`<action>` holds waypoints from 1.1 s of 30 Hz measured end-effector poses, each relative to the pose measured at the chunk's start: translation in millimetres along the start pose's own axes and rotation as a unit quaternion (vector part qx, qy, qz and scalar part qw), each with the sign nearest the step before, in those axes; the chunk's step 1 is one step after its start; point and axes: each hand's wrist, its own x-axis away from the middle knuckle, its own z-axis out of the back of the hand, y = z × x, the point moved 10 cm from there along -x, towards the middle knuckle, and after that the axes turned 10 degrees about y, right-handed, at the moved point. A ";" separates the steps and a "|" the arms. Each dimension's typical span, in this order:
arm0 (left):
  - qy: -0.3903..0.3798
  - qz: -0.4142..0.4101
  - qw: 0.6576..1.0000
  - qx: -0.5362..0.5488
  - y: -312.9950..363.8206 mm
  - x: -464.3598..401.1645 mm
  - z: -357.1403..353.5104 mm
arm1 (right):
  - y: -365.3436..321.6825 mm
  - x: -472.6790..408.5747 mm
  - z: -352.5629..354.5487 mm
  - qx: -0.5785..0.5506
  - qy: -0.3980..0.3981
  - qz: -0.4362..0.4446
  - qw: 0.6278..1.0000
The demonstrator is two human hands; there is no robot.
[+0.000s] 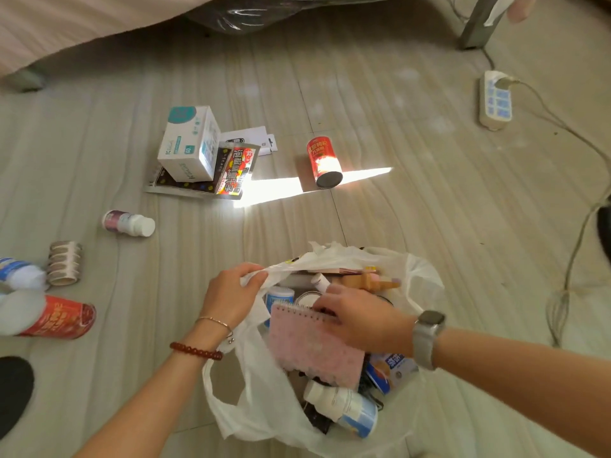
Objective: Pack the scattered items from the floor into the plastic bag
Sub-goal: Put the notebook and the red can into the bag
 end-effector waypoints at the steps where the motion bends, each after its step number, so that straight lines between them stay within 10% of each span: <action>1: 0.005 0.000 1.000 0.004 -0.3 -1.1 1.7 | -3.2 -0.8 -13.3 0.035 -0.001 -0.003 0.999; 8: -0.037 -0.040 0.998 -0.038 -0.3 1.2 4.1 | -47.5 -14.5 -0.9 0.111 0.137 0.138 0.975; 15: 0.012 -0.025 0.998 -0.060 -16.5 -53.4 18.5 | 31.3 -73.8 107.5 0.081 0.351 -0.002 0.933; 24: 0.040 -0.013 0.996 -0.079 -32.2 -98.1 -10.0 | 137.6 -177.8 63.7 0.085 0.221 -0.164 0.957; 29: 0.037 0.021 0.998 -0.055 -49.3 -98.6 -28.1 | 179.9 -184.8 53.0 -0.180 0.380 -0.428 0.800; 33: 0.051 0.029 0.998 -0.034 -57.8 -97.1 -28.3 | 185.9 -189.2 59.6 -0.193 0.426 -0.452 0.760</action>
